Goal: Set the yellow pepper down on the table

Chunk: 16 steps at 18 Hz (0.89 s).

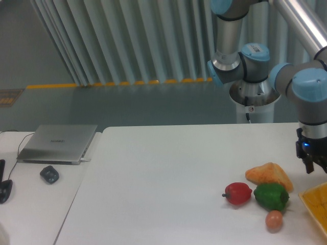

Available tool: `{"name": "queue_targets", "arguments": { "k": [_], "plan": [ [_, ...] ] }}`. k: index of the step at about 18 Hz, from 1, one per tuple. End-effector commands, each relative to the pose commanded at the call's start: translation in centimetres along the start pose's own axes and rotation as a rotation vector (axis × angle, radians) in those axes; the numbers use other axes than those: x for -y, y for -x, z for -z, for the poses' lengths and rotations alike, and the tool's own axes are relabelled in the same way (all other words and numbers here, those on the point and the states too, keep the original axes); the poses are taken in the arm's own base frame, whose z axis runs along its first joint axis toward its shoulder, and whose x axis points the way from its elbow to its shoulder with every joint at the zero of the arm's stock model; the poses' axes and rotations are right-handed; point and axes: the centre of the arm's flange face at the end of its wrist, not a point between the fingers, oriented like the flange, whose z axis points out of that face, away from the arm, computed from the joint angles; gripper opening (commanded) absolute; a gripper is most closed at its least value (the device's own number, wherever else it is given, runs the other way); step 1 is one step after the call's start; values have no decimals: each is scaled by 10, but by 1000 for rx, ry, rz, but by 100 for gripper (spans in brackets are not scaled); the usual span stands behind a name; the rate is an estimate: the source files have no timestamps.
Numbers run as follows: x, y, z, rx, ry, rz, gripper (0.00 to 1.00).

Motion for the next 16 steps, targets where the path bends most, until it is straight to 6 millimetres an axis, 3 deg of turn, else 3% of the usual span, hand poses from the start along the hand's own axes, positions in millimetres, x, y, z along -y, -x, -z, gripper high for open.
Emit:
{"name": "queue_targets", "arguments": {
  "k": [7, 11, 16],
  "plan": [
    [-31, 30, -27, 16, 49, -30, 100],
    [-64, 53, -40, 18, 63, 22, 100],
    [-81, 70, -57, 32, 70, 14, 100]
  ]
}}
